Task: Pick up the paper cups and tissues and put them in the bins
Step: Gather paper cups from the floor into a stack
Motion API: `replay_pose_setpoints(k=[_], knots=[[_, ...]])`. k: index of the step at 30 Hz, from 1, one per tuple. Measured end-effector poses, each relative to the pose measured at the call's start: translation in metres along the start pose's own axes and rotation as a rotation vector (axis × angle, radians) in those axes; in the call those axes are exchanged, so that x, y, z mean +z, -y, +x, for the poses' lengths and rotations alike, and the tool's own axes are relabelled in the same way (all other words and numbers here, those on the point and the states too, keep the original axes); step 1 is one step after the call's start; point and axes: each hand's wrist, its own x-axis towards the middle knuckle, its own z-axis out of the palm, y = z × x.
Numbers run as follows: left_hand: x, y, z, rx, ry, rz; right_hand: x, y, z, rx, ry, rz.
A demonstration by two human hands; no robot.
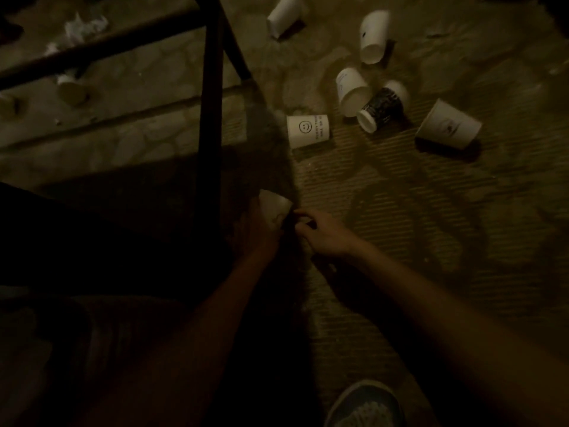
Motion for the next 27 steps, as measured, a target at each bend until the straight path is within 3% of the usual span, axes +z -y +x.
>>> replay_pose_setpoints(k=[2,7,11,15,17,19,22,24,27], knots=[[0.006,-0.008,0.0,0.064,0.052,-0.02,0.0,-0.005,0.0,0.045,-0.056,0.182],[0.016,-0.047,-0.018,0.294,0.158,-0.424,-0.029,-0.011,0.0,0.238,-0.28,0.473],[0.016,-0.083,-0.024,0.453,0.333,-0.429,-0.064,-0.015,-0.001,0.318,-0.432,0.53],[-0.001,-0.103,-0.002,0.454,0.581,-0.381,-0.088,-0.022,0.0,0.314,-0.457,0.501],[-0.008,-0.115,0.011,0.394,0.453,-0.465,-0.097,-0.026,0.003,0.297,-0.475,0.511],[-0.009,-0.127,0.024,0.329,0.148,-0.549,-0.104,-0.028,0.005,0.279,-0.488,0.496],[-0.007,-0.142,0.055,0.361,-0.149,-0.184,-0.111,-0.032,0.006,0.244,-0.485,0.465],[-0.008,-0.146,0.079,0.409,-0.122,0.122,-0.114,-0.035,0.006,0.225,-0.47,0.442],[-0.008,-0.151,0.104,0.481,-0.007,0.344,-0.123,-0.039,0.004,0.231,-0.429,0.427]])
